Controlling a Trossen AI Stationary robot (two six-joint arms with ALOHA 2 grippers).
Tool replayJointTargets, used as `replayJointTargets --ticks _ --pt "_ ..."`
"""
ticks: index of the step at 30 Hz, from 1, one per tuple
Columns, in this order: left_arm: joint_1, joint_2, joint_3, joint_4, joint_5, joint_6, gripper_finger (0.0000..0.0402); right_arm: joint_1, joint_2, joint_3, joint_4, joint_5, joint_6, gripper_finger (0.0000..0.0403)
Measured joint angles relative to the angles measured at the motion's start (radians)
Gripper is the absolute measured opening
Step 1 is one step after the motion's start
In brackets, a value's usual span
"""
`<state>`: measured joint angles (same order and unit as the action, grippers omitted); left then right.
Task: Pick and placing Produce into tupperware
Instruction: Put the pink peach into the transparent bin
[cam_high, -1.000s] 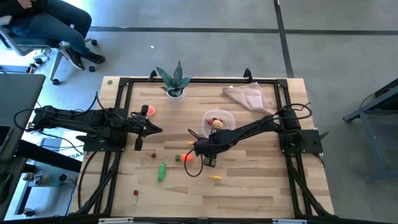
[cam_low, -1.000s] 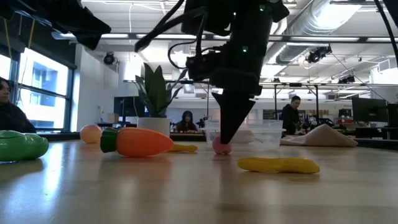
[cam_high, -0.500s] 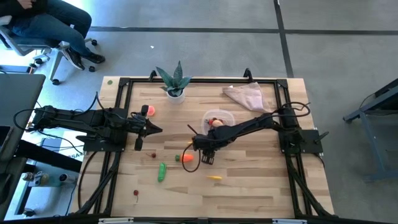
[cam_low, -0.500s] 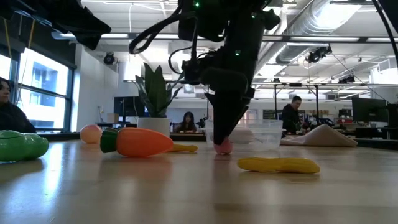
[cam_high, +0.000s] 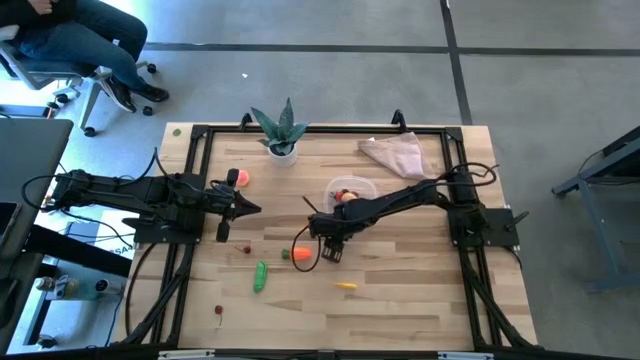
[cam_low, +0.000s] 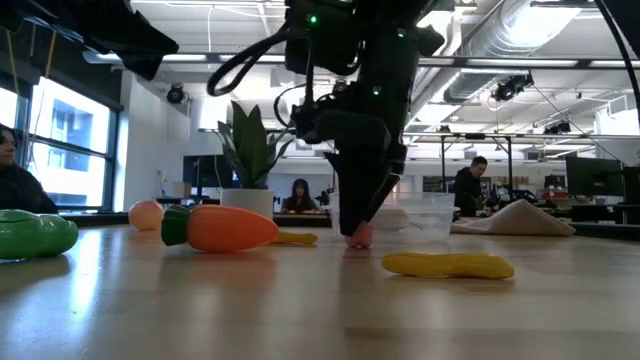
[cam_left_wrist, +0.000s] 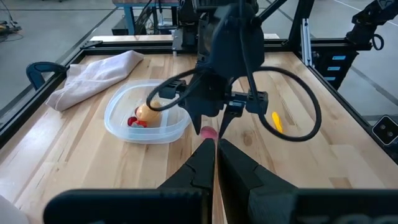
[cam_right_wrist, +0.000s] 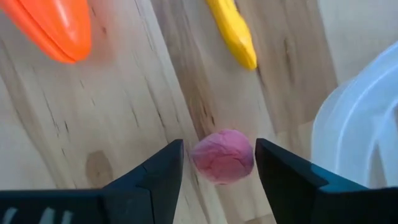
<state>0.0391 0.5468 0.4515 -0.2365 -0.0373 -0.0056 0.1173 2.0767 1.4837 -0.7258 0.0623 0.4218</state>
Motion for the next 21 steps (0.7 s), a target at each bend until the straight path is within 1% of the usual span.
replayJointTargets --ticks 3,14,17,21 --pt "0.000 0.000 0.000 0.000 0.000 0.000 0.0007 0.000 0.017 0.000 0.001 -0.012 0.025 0.0196" --pt "0.000 0.000 0.000 0.000 0.000 0.000 0.0007 0.000 0.029 0.000 0.008 0.016 0.053 0.0197" --pt "0.000 0.000 0.000 0.000 0.000 0.000 0.0007 0.000 0.029 0.000 0.008 0.015 0.077 0.0191" --pt "0.000 0.000 0.000 0.000 0.000 0.000 0.0007 0.001 0.029 0.000 0.005 0.012 0.098 0.0171"
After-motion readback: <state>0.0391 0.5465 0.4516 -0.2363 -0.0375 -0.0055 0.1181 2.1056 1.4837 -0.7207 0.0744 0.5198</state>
